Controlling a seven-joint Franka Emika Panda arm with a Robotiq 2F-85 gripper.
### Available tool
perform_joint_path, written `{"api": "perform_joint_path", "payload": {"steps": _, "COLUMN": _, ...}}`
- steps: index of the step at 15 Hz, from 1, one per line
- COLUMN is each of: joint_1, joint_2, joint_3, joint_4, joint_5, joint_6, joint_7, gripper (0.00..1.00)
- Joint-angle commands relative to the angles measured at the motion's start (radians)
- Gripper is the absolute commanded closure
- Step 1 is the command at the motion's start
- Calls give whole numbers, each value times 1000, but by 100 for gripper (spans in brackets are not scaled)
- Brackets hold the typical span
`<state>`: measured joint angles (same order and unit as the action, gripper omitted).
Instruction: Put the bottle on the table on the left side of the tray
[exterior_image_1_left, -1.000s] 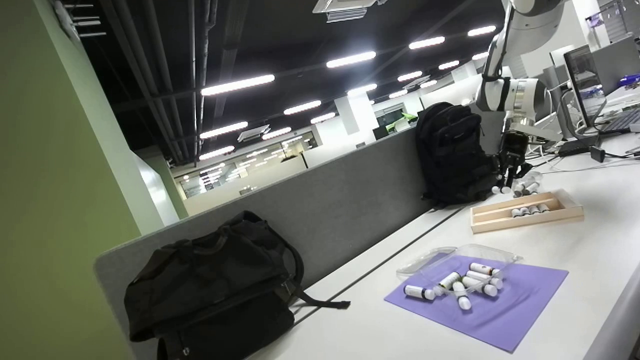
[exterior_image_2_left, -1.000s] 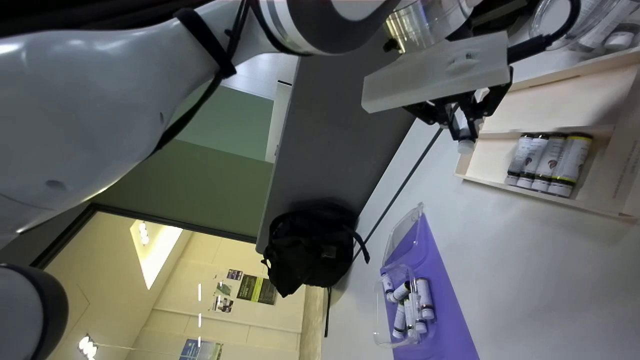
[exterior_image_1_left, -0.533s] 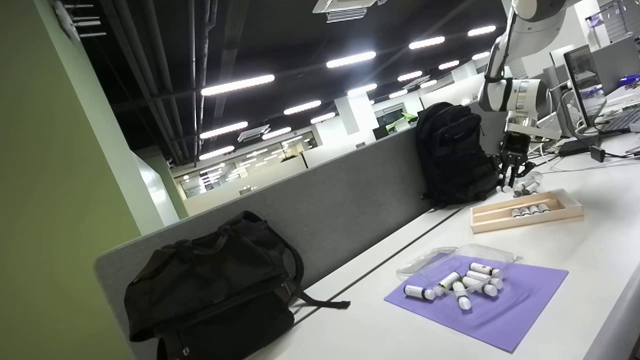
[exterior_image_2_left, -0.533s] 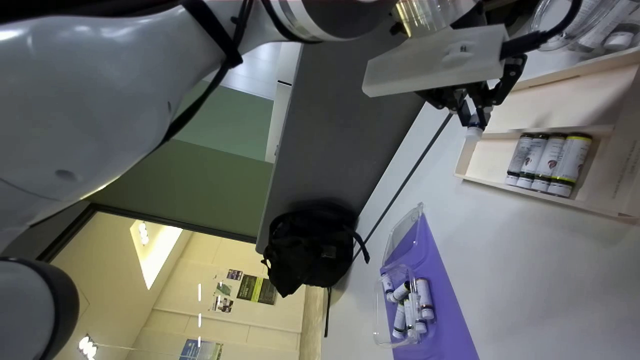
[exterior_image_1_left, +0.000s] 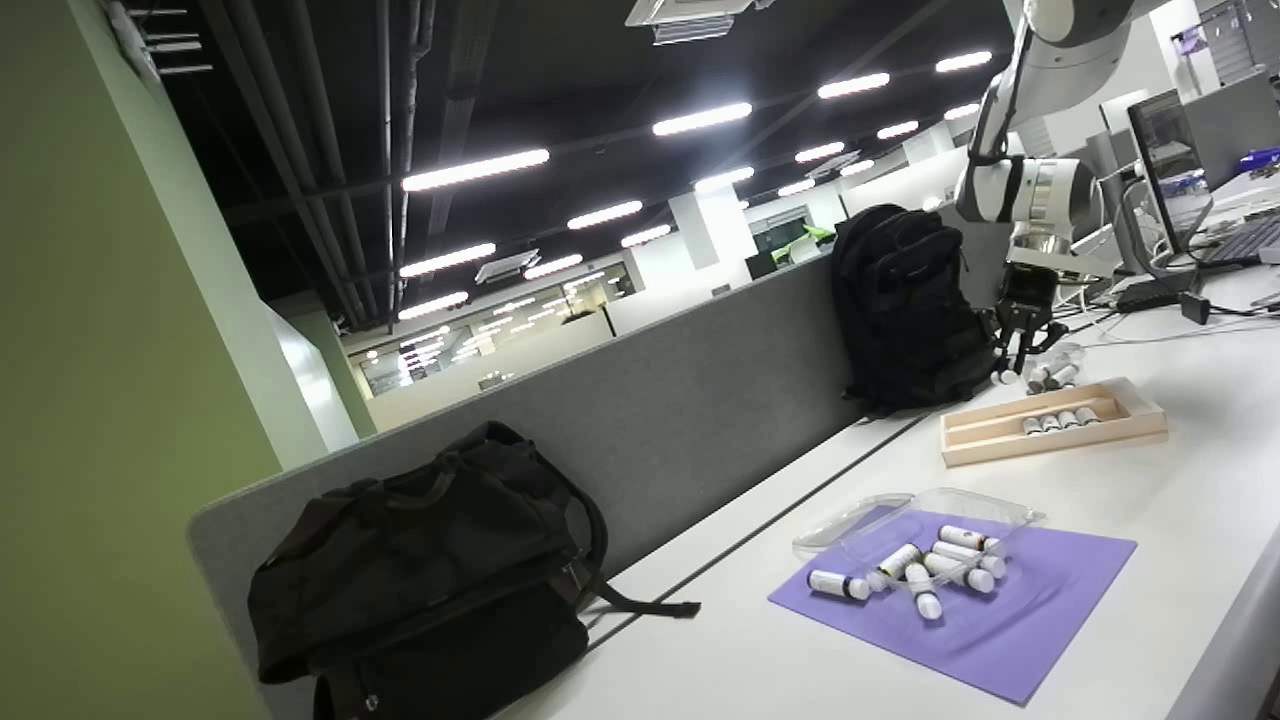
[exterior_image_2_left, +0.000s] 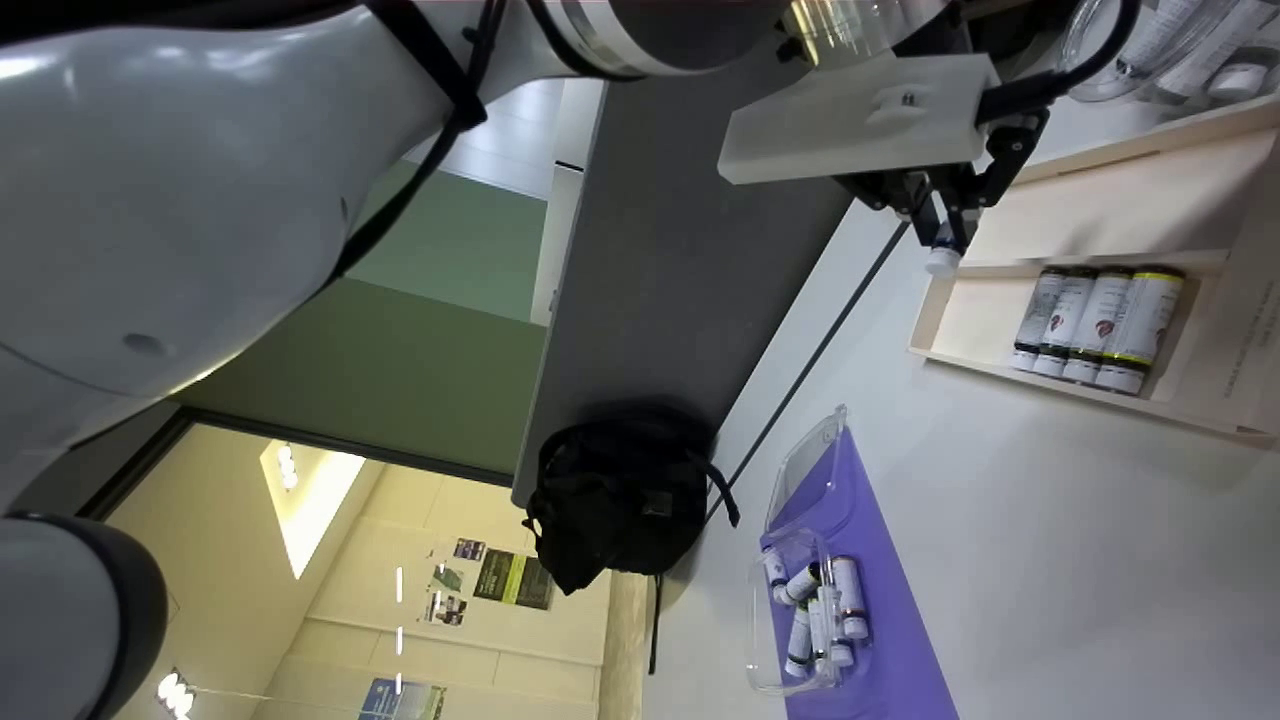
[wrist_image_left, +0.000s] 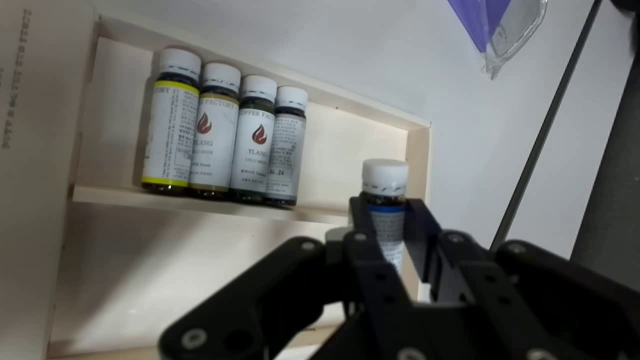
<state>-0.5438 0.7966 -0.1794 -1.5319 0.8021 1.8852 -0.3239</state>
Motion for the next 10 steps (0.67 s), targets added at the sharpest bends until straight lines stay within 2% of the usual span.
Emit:
{"api": "perform_joint_path", "payload": {"steps": 1, "joint_1": -24, "joint_2": 32, "joint_3": 15, "joint_4": 70, "joint_5": -22, "joint_6": -52, "joint_7": -7, "gripper": 94}}
{"api": "perform_joint_path", "payload": {"steps": 2, "joint_1": -11, "joint_2": 9, "joint_3": 11, "joint_4": 17, "joint_5": -11, "joint_6": -15, "joint_7": -9, "gripper": 78}}
{"api": "perform_joint_path", "payload": {"steps": 8, "joint_1": -16, "joint_2": 17, "joint_3": 15, "joint_4": 31, "joint_5": -14, "joint_6": -19, "joint_7": -19, "gripper": 78}}
{"api": "perform_joint_path", "payload": {"steps": 9, "joint_1": -16, "joint_2": 17, "joint_3": 15, "joint_4": 31, "joint_5": -14, "joint_6": -19, "joint_7": -19, "gripper": 94}}
{"api": "perform_joint_path", "payload": {"steps": 10, "joint_1": -12, "joint_2": 21, "joint_3": 15, "joint_4": 34, "joint_5": -21, "joint_6": -25, "joint_7": -15, "gripper": 94}}
